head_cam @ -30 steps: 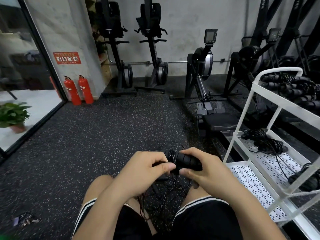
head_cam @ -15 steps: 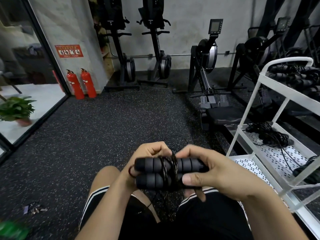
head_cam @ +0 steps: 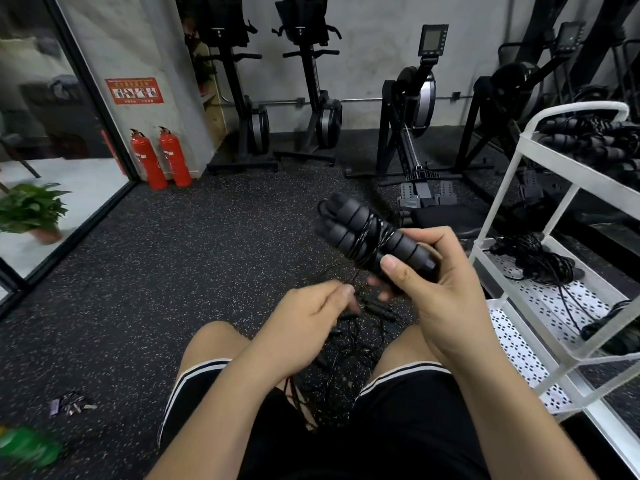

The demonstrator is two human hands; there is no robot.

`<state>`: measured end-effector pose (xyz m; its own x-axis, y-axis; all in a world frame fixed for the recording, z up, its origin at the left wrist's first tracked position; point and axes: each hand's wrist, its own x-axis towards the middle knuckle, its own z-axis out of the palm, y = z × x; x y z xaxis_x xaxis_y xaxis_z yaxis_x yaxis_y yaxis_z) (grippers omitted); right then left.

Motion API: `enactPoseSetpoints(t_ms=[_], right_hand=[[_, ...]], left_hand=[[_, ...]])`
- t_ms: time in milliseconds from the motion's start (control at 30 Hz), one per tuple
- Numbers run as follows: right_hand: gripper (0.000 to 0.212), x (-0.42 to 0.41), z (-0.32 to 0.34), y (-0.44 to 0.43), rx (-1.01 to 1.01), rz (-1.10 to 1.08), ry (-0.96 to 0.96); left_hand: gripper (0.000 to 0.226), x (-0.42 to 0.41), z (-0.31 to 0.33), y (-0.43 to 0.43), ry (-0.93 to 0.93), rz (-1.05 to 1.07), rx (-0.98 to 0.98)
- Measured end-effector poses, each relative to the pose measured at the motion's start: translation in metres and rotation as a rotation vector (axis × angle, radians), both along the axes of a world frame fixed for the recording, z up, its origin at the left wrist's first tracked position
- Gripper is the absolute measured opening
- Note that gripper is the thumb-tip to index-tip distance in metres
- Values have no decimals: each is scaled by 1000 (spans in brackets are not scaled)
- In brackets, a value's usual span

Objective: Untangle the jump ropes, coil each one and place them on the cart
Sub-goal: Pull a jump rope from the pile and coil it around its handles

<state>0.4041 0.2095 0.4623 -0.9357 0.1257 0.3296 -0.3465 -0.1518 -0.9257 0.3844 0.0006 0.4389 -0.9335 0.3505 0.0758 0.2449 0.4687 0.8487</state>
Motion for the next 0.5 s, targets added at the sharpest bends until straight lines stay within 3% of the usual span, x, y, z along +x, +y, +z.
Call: enactPoseSetpoints(t_ms=[167,300,500], right_hand=[[36,-1,-4,15,479,-224,25],[37,-2,-8,16,776,-149,0],[29,4,-4,13,946,78,-75]], left_hand=[[28,15,15,6,98,-103,-196],[25,15,23,0,117,-109,-180],[20,10,30,-13,117,-59,-111]])
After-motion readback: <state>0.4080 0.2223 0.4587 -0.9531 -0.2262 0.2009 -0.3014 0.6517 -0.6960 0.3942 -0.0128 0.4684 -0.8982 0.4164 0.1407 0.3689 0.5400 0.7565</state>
